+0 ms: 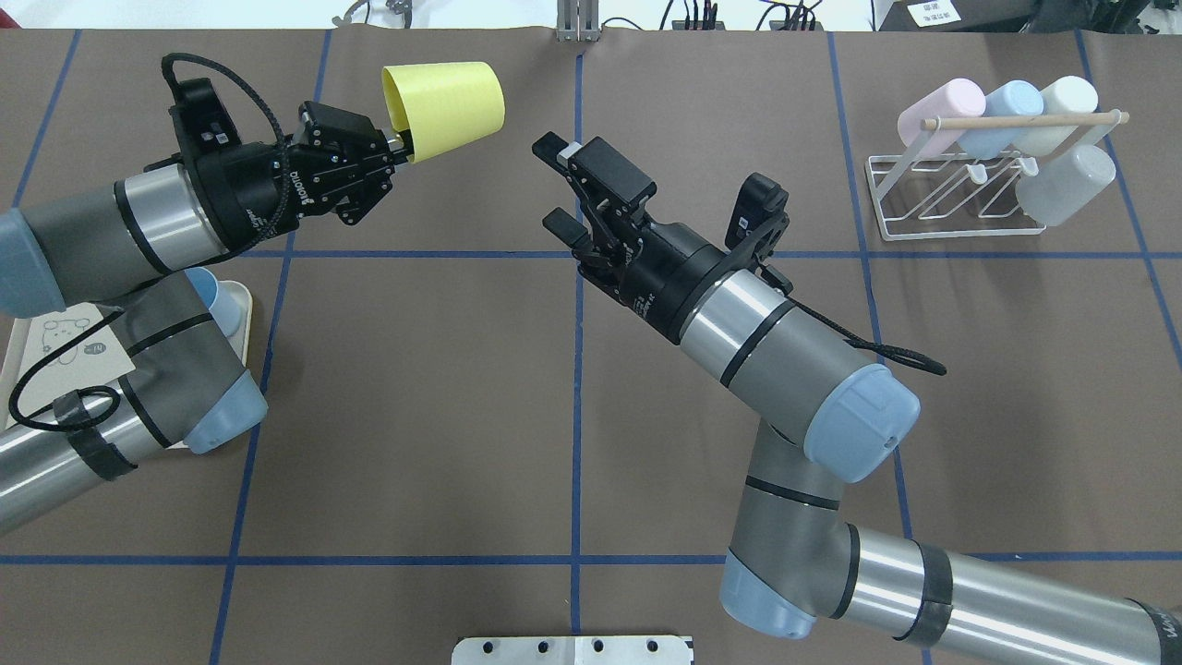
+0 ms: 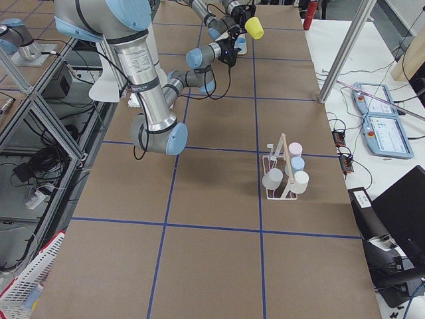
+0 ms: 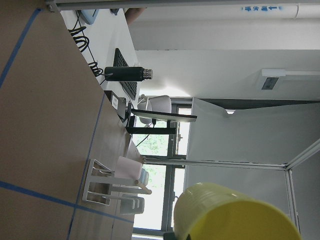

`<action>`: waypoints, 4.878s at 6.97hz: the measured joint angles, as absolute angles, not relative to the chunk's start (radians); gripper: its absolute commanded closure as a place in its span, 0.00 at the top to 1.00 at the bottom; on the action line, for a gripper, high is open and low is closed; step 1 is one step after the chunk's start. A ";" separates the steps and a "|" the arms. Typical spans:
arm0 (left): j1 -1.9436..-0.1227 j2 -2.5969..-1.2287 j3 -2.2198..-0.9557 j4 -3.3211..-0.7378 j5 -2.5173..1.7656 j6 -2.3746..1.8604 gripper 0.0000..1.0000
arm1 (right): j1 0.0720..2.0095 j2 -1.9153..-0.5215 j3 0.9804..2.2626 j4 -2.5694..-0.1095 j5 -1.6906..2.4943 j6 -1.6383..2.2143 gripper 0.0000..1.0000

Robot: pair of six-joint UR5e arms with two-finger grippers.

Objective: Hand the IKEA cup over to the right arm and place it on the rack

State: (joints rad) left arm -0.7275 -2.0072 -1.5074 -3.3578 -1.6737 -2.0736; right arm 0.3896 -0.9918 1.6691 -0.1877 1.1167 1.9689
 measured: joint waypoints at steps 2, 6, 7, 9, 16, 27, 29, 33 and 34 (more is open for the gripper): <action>-0.715 -2.017 -1.495 -3.378 -1.662 -2.076 0.00 | 0.394 -0.974 1.648 -0.199 1.117 1.973 0.99; -0.642 -2.026 -1.492 -3.394 -1.617 -2.074 0.00 | 0.406 -0.972 1.637 -0.202 1.117 1.975 0.99; -0.629 -2.029 -1.492 -3.395 -1.609 -2.074 0.00 | 0.407 -0.972 1.632 -0.202 1.117 1.976 0.99; -0.607 -2.042 -1.492 -3.393 -1.593 -2.073 0.00 | 0.410 -0.972 1.626 -0.202 1.117 1.976 0.99; -0.560 -2.068 -1.490 -3.382 -1.559 -2.069 0.00 | 0.416 -0.972 1.619 -0.202 1.117 1.976 0.98; -0.560 -2.063 -1.491 -3.383 -1.546 -2.056 1.00 | 0.458 -0.979 1.612 -0.201 1.119 1.990 0.00; -0.579 -2.058 -1.491 -3.368 -1.547 -2.006 1.00 | 0.494 -0.983 1.576 -0.203 1.118 1.931 0.00; -0.648 -2.010 -1.493 -3.267 -1.551 -1.911 1.00 | 0.586 -0.984 1.551 -0.378 1.102 1.731 0.00; -0.689 -1.989 -1.505 -3.216 -1.570 -1.896 1.00 | 0.604 -0.987 1.570 -0.475 1.076 1.678 0.00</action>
